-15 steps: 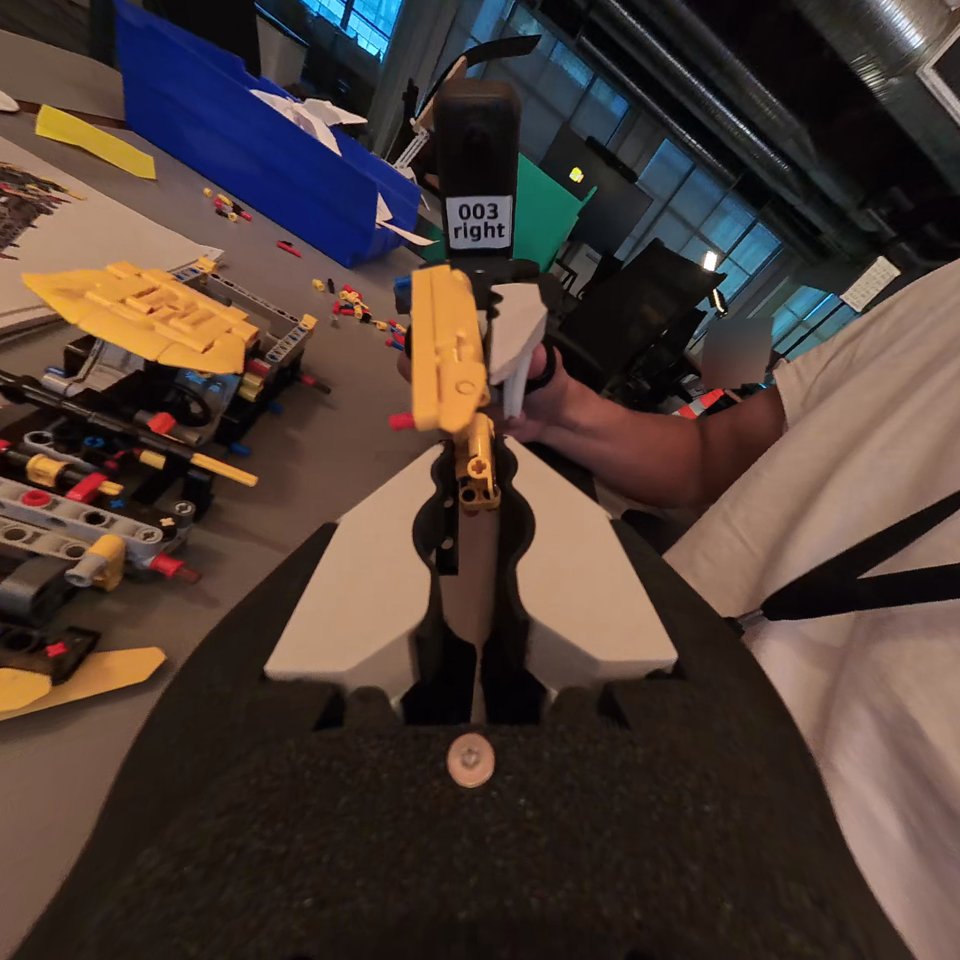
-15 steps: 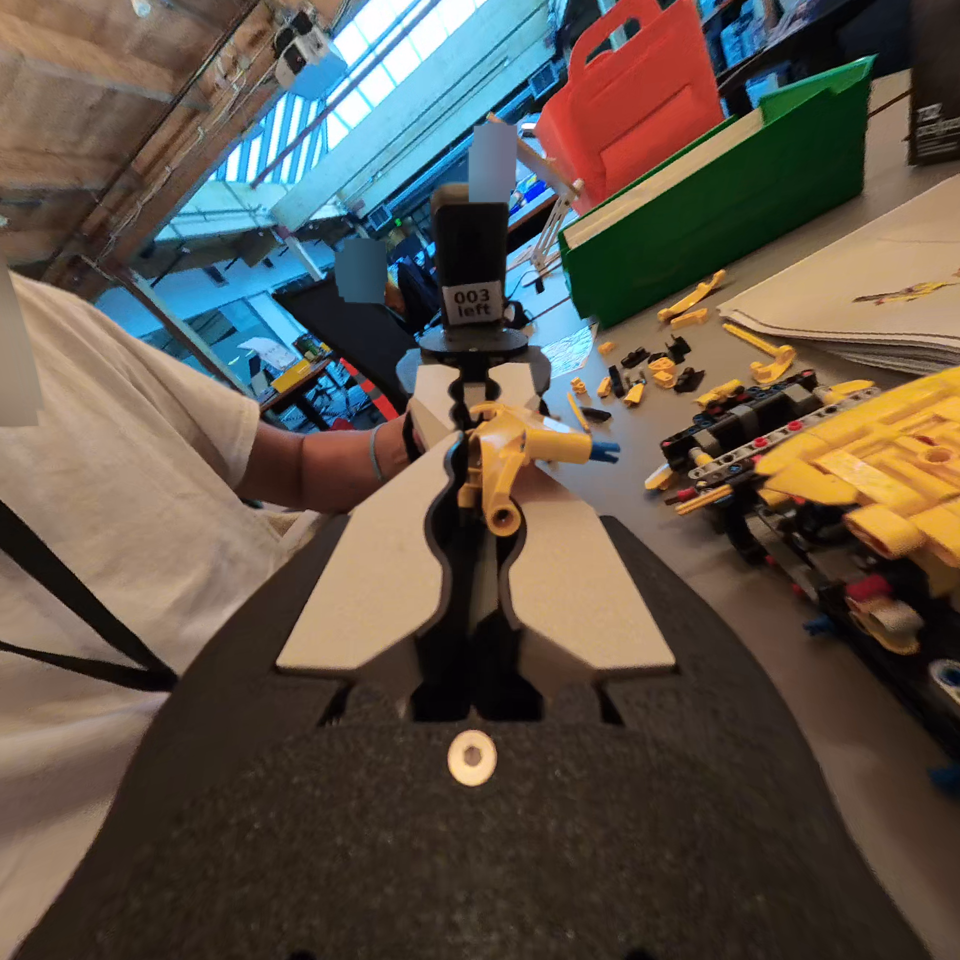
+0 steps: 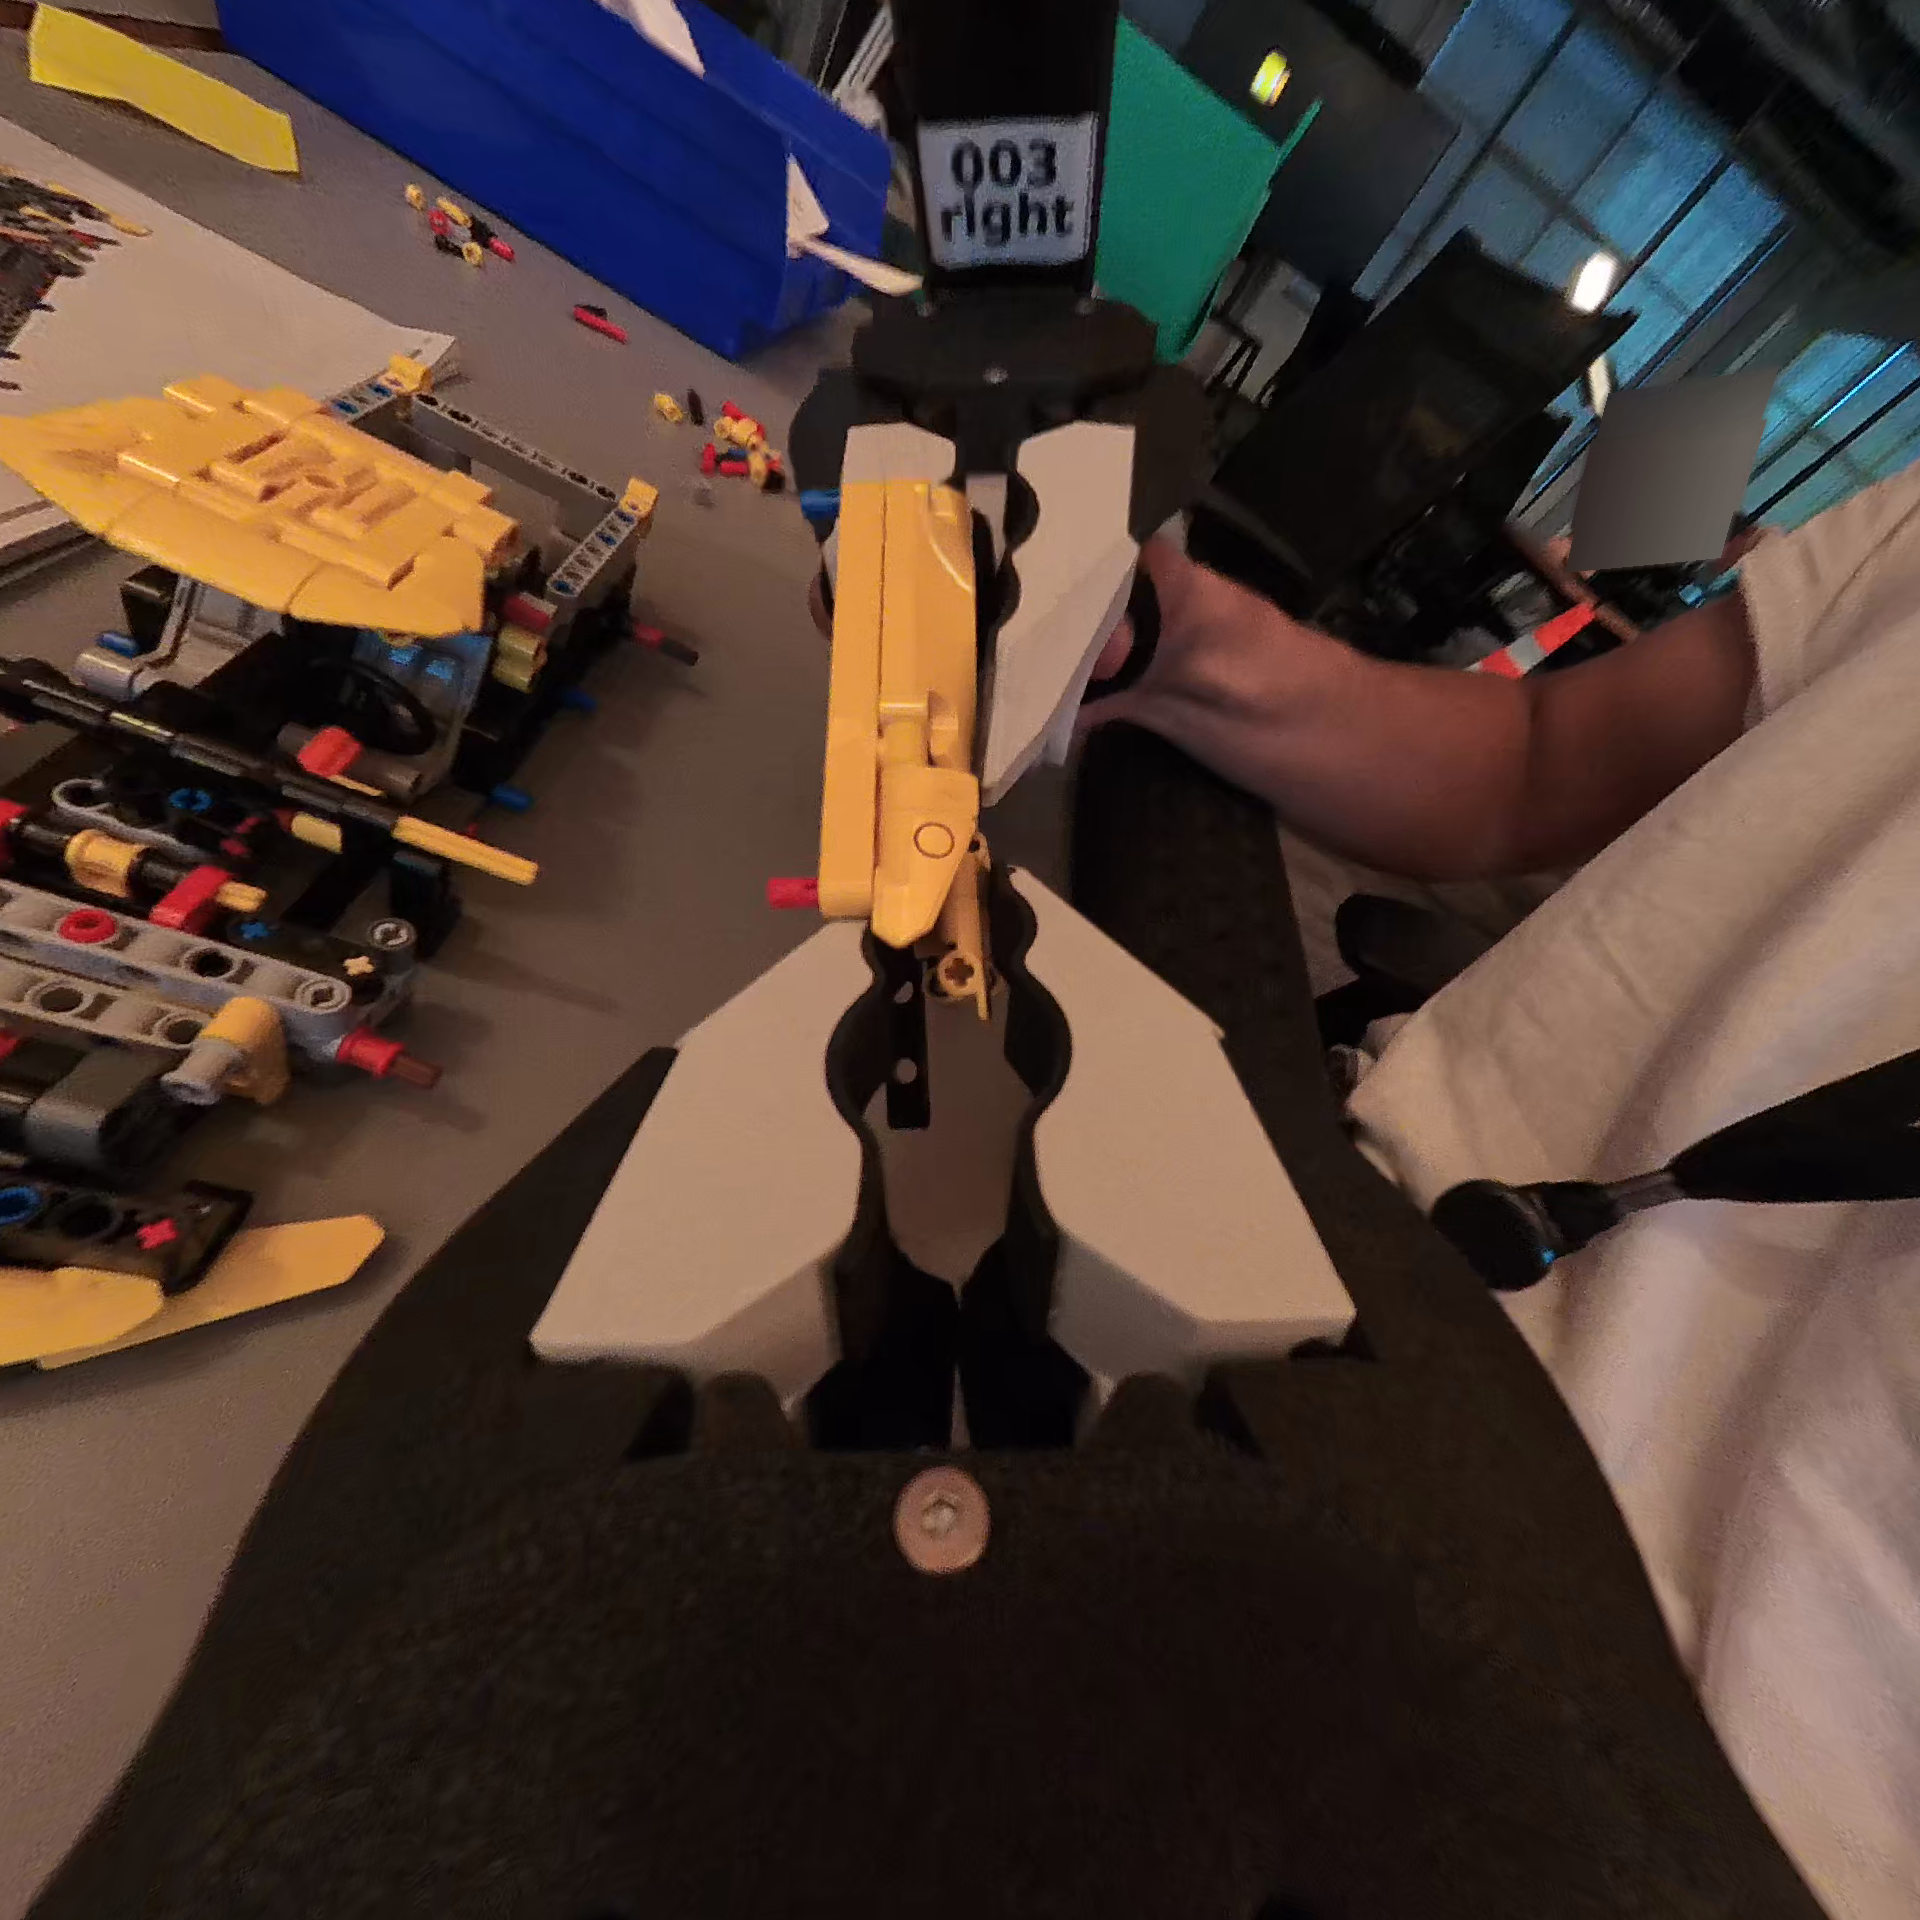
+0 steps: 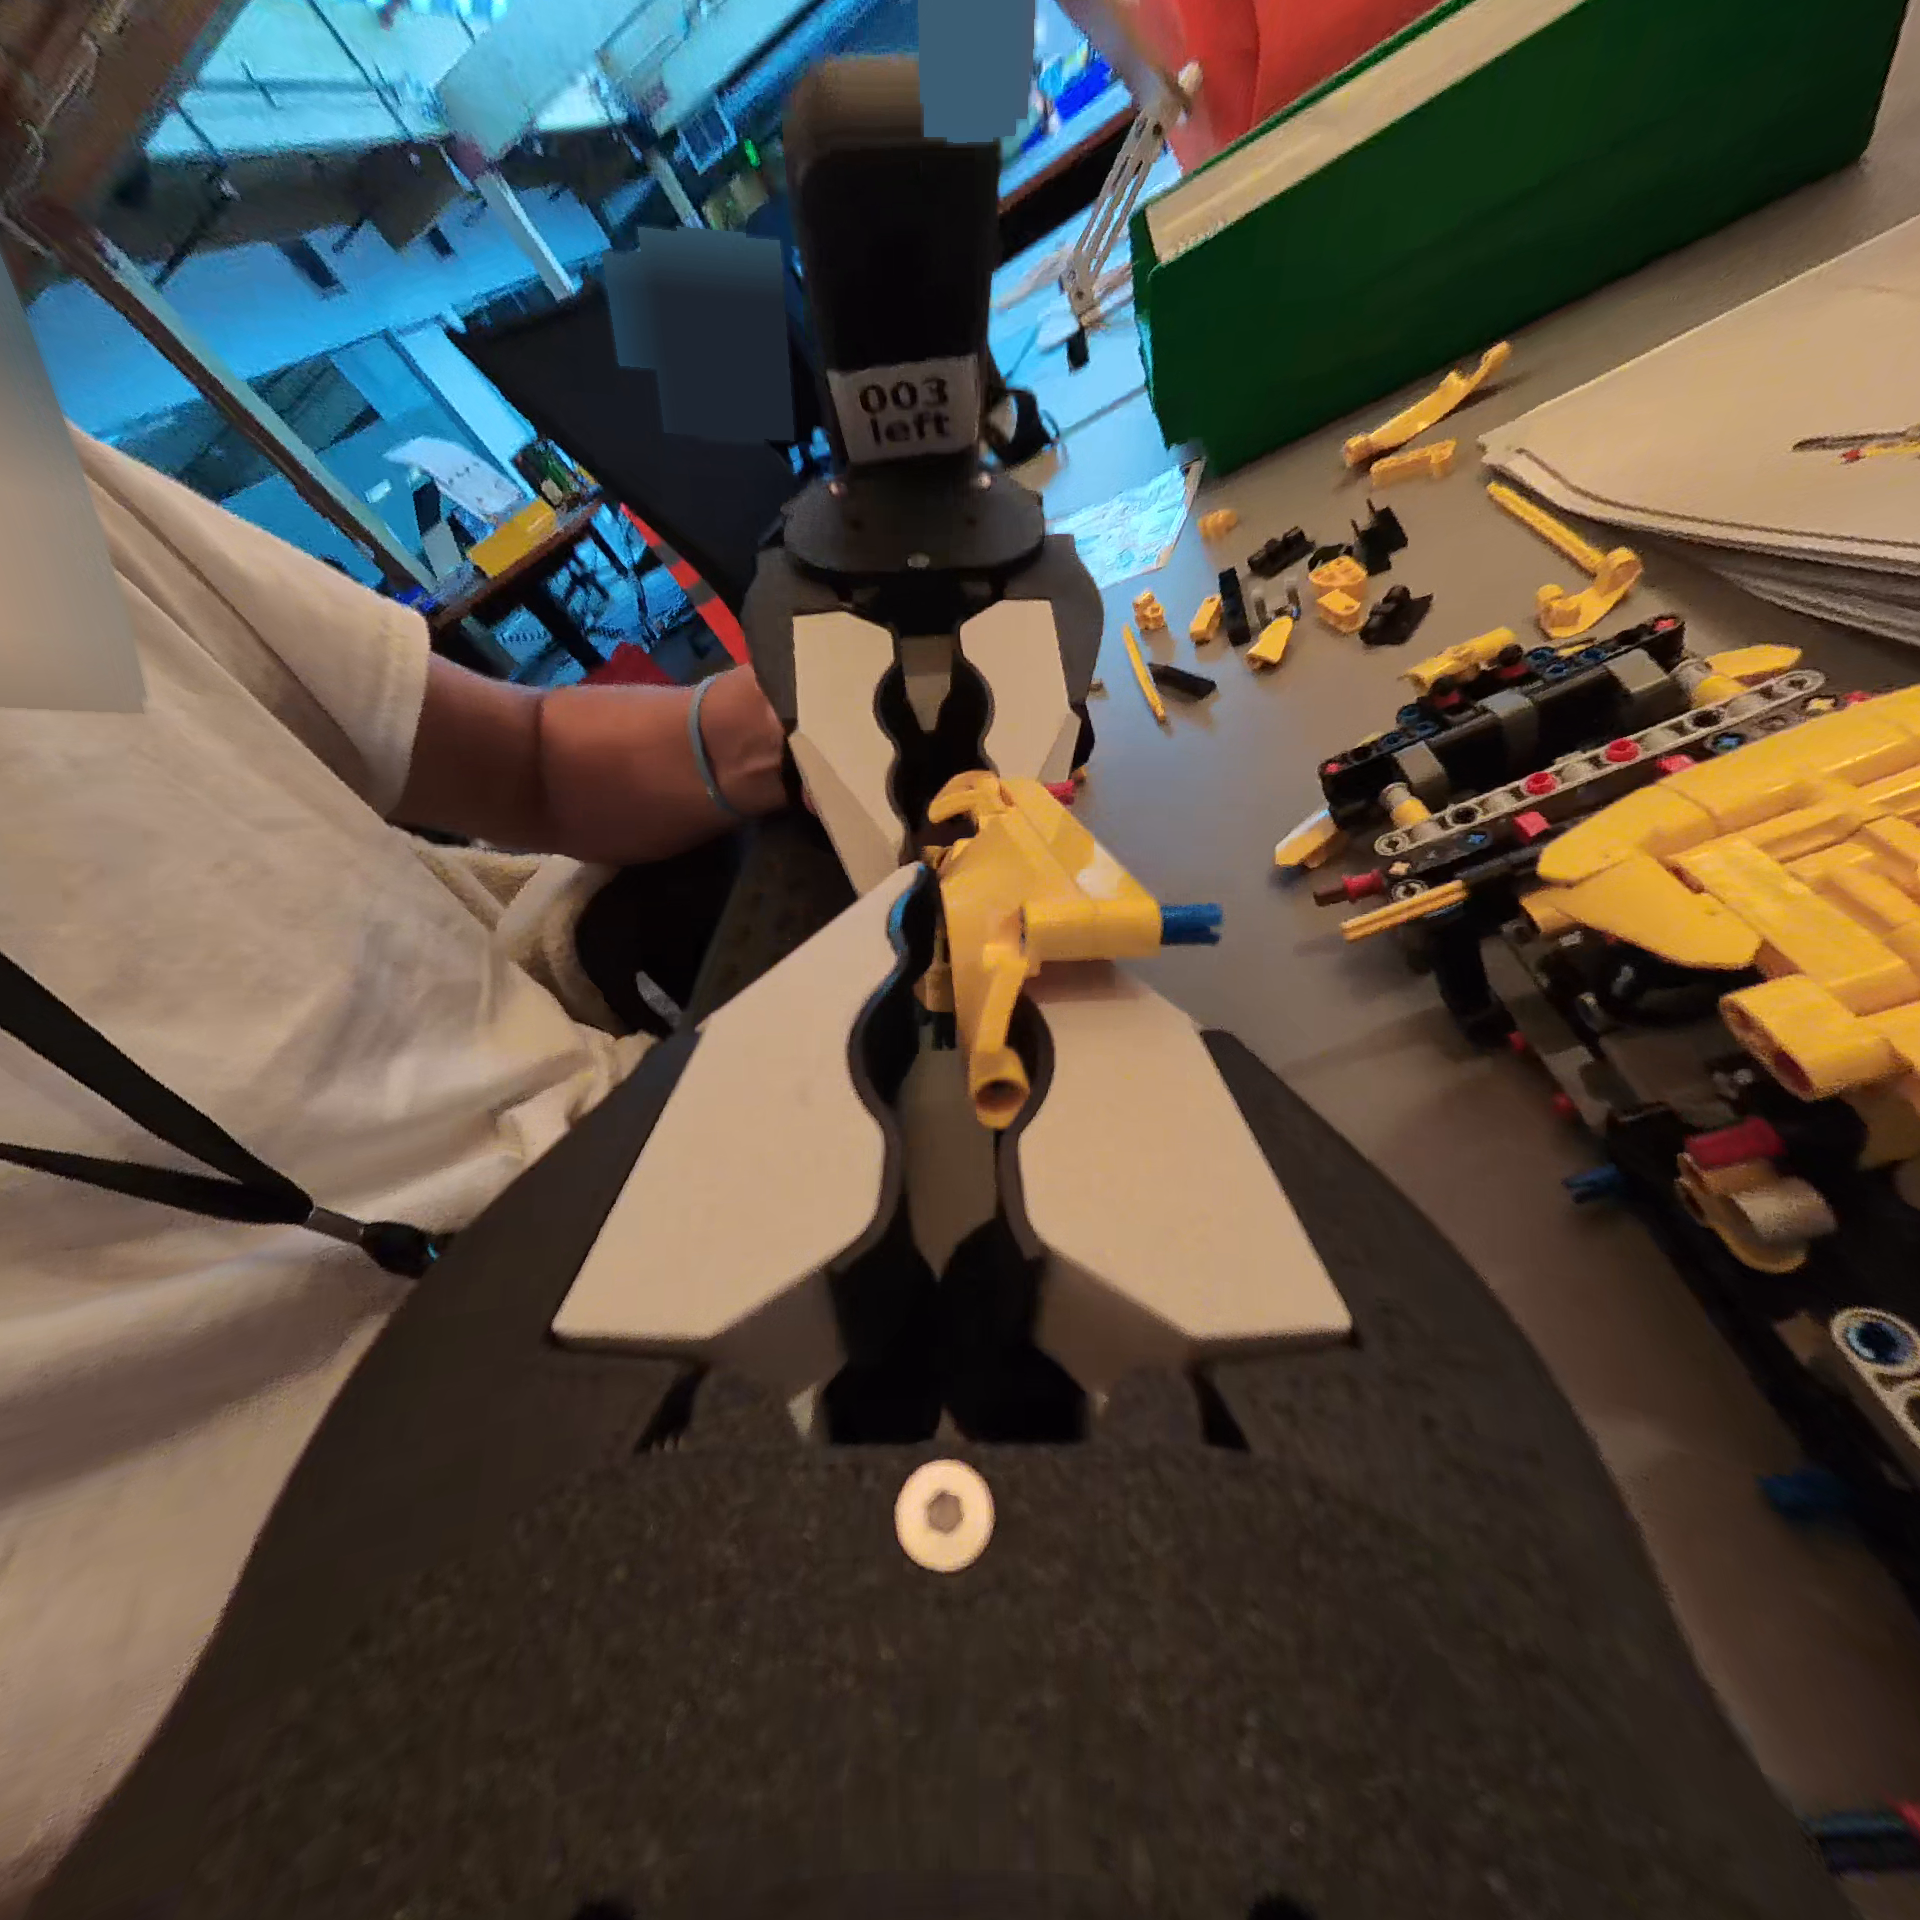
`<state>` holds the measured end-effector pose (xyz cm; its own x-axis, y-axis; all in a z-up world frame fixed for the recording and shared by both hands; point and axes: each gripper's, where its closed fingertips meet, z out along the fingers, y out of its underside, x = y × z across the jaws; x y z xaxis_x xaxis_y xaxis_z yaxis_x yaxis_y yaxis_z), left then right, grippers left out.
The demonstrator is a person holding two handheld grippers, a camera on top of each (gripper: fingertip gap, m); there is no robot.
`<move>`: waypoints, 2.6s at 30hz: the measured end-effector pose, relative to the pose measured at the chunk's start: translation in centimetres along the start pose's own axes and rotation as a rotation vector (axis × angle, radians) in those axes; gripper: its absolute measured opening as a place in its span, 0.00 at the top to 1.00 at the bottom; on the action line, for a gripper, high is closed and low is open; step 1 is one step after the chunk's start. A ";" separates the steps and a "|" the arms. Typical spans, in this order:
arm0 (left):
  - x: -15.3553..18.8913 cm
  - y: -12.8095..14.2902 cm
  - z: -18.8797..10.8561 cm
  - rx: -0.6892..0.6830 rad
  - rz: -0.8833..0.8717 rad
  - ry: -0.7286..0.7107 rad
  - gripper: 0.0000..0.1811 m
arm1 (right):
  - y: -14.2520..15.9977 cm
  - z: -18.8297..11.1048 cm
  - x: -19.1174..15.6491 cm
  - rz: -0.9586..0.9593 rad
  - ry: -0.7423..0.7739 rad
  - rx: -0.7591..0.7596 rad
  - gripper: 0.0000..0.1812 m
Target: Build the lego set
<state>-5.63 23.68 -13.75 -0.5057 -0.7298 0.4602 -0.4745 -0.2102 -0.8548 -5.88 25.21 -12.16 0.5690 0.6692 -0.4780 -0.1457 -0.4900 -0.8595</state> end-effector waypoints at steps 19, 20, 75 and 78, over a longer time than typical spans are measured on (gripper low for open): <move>-2.0 4.0 -0.8 -0.401 0.278 -0.215 0.92 | -2.3 -4.5 1.7 0.047 0.055 0.177 0.98; -2.0 4.3 -0.8 -0.436 0.320 -0.224 0.92 | -2.4 -4.6 1.6 0.049 0.055 0.185 0.98; 0.9 0.3 -0.8 -0.058 -0.043 0.154 0.93 | -0.2 -0.4 -0.2 0.063 -0.037 0.062 0.98; 0.9 0.1 -0.8 -0.046 -0.051 0.157 0.93 | -0.2 -0.5 -0.3 0.069 -0.040 0.070 0.98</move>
<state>-6.70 23.56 -13.26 -0.5846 -0.6076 0.5377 -0.5334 -0.2116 -0.8190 -5.63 24.87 -11.71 0.5230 0.6577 -0.5421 -0.2404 -0.4964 -0.8341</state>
